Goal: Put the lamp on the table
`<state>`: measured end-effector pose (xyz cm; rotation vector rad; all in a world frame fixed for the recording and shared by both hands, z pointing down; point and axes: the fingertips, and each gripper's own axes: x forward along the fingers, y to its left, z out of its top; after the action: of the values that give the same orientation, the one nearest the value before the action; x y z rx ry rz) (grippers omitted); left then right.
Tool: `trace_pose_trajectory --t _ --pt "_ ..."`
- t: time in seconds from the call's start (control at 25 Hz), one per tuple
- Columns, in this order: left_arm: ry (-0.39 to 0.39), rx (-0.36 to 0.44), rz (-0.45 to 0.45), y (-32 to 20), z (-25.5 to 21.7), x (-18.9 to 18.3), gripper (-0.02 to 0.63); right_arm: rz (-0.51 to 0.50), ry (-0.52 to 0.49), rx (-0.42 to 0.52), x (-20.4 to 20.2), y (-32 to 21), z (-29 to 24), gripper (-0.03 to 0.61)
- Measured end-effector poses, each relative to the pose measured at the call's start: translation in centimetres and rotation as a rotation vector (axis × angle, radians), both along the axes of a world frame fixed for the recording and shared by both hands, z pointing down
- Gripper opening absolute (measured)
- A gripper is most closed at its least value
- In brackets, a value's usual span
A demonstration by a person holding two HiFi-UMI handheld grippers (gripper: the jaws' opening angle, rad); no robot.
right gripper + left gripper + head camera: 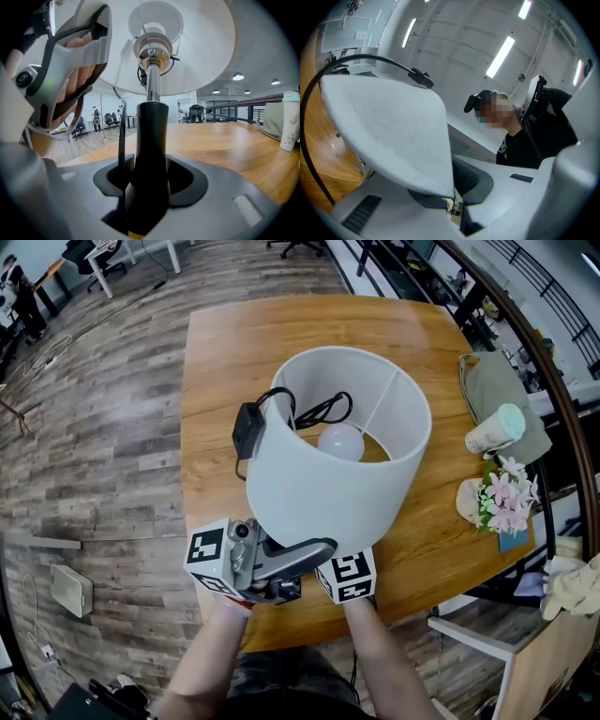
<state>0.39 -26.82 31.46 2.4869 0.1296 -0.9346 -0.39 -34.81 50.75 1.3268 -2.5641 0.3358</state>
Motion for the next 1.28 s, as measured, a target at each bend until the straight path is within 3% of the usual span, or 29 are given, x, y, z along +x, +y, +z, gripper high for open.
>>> trace_pose_trajectory --t 0.52,1.28 --pt "0.009 0.009 0.023 0.4 0.0 -0.2 0.000 0.058 -0.005 -0.024 0.2 0.5 0.1 0.222" --pt "-0.015 0.011 0.044 2.7 1.0 0.1 0.002 0.054 0.044 -0.030 1.6 4.0 1.1 0.222"
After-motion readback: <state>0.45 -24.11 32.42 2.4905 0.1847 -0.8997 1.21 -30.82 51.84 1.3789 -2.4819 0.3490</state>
